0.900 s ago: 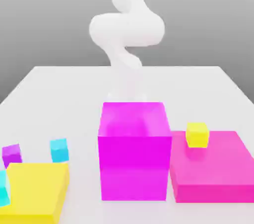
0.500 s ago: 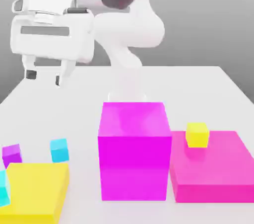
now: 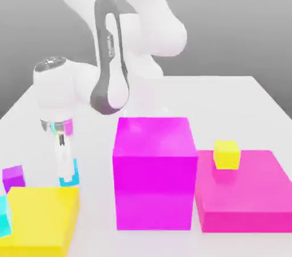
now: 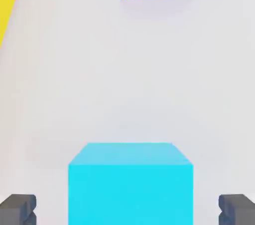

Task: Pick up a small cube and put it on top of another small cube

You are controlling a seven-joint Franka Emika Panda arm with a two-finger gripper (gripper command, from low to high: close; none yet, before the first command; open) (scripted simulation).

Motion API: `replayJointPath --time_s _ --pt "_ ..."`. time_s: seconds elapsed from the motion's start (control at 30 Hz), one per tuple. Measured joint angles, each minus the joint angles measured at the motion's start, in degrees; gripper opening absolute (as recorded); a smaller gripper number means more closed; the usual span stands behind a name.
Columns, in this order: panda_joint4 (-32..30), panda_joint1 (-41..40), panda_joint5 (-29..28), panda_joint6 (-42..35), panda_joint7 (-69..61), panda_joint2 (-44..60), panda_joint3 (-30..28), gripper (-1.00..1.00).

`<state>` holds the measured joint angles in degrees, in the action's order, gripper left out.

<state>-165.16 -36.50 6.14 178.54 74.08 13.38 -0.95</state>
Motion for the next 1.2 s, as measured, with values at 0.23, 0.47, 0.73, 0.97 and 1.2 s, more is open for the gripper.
replayJointPath --time_s 0.23,0.47,0.73,0.97,1.2 --pt "-0.2 0.1 -0.6 -0.8 0.5 -1.0 -0.2 -1.00" --pt "-2.5 1.1 -6.4 -12.0 4.4 -14.6 -2.8 -1.00" --pt "6.4 -1.6 -5.1 -20.1 -14.3 -13.7 -5.3 -1.00" --pt "15.3 -6.0 -5.2 -26.6 -31.5 -11.3 -6.3 -1.00" --pt "18.1 -7.5 -2.3 -18.8 -38.0 -0.6 -5.0 1.00"
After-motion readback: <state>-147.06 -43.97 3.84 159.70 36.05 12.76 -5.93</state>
